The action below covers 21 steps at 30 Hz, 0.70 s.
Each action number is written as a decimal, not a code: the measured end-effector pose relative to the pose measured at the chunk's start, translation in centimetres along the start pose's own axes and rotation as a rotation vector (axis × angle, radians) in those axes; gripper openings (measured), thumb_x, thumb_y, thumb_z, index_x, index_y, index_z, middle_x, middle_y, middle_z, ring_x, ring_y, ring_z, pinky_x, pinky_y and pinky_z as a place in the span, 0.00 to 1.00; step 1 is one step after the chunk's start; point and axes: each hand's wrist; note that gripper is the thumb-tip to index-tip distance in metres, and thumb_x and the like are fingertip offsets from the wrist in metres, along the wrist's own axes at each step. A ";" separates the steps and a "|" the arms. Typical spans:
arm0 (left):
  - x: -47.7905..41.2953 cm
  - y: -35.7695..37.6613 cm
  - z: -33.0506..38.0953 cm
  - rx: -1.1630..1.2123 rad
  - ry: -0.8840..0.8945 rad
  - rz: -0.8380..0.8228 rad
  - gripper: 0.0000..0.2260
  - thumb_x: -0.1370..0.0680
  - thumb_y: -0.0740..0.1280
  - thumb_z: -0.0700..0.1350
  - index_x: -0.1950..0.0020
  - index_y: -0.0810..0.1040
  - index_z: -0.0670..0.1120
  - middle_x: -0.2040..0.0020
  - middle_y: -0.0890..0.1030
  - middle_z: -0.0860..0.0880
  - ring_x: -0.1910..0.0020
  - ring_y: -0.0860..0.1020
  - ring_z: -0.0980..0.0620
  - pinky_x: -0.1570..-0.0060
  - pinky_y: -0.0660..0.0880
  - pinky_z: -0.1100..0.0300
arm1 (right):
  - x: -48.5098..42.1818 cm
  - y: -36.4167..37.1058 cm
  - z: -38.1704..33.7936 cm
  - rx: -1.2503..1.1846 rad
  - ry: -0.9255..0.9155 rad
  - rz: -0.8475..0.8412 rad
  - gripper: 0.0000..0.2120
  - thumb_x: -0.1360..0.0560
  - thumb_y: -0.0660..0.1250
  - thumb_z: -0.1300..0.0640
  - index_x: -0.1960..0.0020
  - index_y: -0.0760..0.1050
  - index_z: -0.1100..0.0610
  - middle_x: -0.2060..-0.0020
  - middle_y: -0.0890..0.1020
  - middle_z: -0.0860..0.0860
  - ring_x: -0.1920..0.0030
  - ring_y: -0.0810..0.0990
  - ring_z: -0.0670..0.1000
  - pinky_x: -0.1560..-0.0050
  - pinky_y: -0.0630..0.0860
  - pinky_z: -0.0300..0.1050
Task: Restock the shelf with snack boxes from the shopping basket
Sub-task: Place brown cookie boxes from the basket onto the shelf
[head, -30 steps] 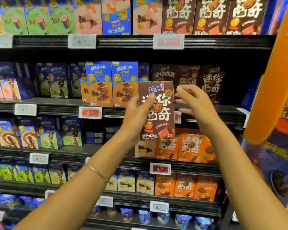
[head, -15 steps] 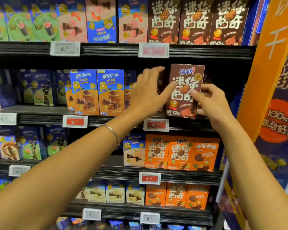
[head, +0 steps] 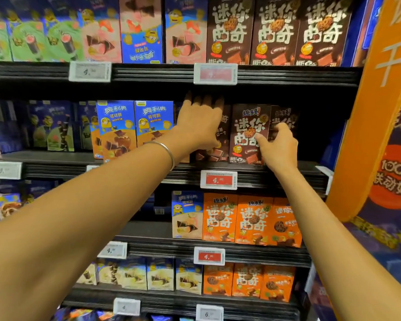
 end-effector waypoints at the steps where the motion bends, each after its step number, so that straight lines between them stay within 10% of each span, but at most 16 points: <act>1: -0.1 0.0 0.1 -0.011 -0.001 -0.012 0.48 0.28 0.77 0.63 0.17 0.59 0.47 0.30 0.77 0.42 0.29 0.73 0.38 0.24 0.61 0.40 | -0.1 0.2 0.1 0.011 0.003 0.004 0.14 0.22 0.70 0.46 0.45 0.70 0.54 0.48 0.81 0.54 0.54 0.80 0.52 0.62 0.74 0.43; 6: -0.4 0.4 0.2 -0.039 0.005 0.000 0.41 0.28 0.79 0.56 0.19 0.65 0.47 0.27 0.73 0.43 0.31 0.75 0.38 0.30 0.68 0.43 | -0.3 0.9 0.1 0.094 -0.040 0.012 0.20 0.21 0.68 0.47 0.36 0.73 0.59 0.40 0.79 0.58 0.40 0.78 0.57 0.46 0.80 0.56; 12: -0.6 0.8 -0.1 0.012 -0.016 0.015 0.44 0.28 0.79 0.60 0.18 0.63 0.48 0.28 0.75 0.43 0.31 0.76 0.38 0.31 0.69 0.44 | -0.4 1.3 0.0 0.151 -0.048 0.021 0.19 0.20 0.67 0.47 0.37 0.74 0.60 0.41 0.77 0.58 0.41 0.77 0.60 0.50 0.72 0.50; 21: -0.4 0.8 -0.4 0.072 -0.024 0.002 0.53 0.29 0.78 0.63 0.14 0.52 0.49 0.17 0.62 0.43 0.19 0.63 0.37 0.19 0.49 0.36 | -0.5 1.5 0.3 0.143 -0.053 0.004 0.23 0.19 0.67 0.48 0.31 0.72 0.60 0.37 0.77 0.59 0.36 0.75 0.59 0.44 0.74 0.52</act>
Point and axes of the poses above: each hand's wrist, its own x-axis away from the middle knuckle, its own y-axis out of the palm, z = x × y
